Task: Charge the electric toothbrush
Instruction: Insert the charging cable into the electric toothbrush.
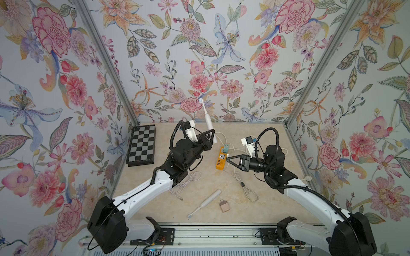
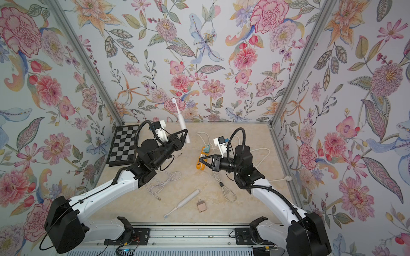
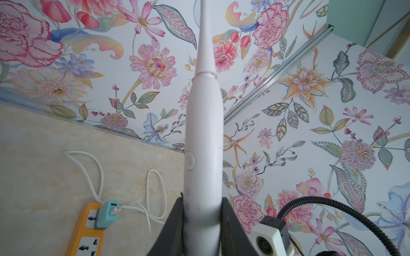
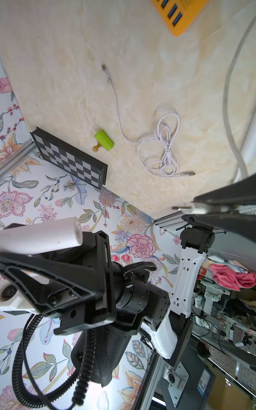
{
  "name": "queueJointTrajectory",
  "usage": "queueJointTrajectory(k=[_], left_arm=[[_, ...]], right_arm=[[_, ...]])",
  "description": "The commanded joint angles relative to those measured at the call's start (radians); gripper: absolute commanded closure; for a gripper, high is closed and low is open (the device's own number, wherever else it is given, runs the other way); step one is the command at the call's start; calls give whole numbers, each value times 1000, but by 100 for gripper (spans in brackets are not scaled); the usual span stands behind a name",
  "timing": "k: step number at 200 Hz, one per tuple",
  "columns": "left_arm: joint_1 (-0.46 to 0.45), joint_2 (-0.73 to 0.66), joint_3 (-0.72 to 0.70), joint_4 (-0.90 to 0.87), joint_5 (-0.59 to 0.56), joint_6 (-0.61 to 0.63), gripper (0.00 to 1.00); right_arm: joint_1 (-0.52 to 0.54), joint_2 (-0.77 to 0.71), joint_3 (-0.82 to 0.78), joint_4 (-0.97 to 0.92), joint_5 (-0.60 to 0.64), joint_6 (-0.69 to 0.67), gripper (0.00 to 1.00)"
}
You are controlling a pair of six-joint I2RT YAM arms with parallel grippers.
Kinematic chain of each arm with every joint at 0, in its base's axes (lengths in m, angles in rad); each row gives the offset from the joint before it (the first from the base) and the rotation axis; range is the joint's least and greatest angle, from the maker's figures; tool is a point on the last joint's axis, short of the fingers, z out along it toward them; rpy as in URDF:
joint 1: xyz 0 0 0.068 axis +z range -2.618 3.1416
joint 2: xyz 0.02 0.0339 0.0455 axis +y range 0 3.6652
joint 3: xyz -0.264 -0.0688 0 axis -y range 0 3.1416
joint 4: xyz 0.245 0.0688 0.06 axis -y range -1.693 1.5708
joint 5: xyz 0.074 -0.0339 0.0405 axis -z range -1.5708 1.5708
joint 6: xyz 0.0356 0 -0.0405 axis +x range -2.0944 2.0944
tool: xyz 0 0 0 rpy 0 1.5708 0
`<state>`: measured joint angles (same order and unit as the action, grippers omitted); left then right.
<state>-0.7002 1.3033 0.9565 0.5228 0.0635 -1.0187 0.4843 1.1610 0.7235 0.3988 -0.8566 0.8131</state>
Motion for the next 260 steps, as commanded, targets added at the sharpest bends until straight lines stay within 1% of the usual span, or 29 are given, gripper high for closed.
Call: queueJointTrajectory(k=[1, 14, 38, 60, 85, 138, 175, 219, 260], left_arm=[[13, 6, -33, 195, 139, -23, 97], [13, 11, -38, 209, 157, -46, 97], [20, 33, -68, 312, 220, -112, 99], [24, 52, -71, 356, 266, -147, 100], [24, 64, -90, 396, 261, -182, 100], [24, 114, -98, 533, 320, -264, 100], [24, 105, -88, 514, 327, -256, 100], [24, 126, -85, 539, 335, -289, 100], [24, 124, -72, 483, 321, -270, 100]], right_arm=[[21, 42, 0, 230, 5, 141, 100], [34, 67, -3, 323, 3, 185, 100], [51, 86, 13, 368, 11, 198, 100], [47, 105, 14, 424, 10, 233, 100], [68, 117, 7, 519, 5, 269, 100], [49, 142, -2, 591, -7, 320, 100], [27, 133, -32, 638, -13, 344, 100], [13, 143, -44, 729, -16, 402, 100], [18, 156, -44, 785, -16, 435, 100]])
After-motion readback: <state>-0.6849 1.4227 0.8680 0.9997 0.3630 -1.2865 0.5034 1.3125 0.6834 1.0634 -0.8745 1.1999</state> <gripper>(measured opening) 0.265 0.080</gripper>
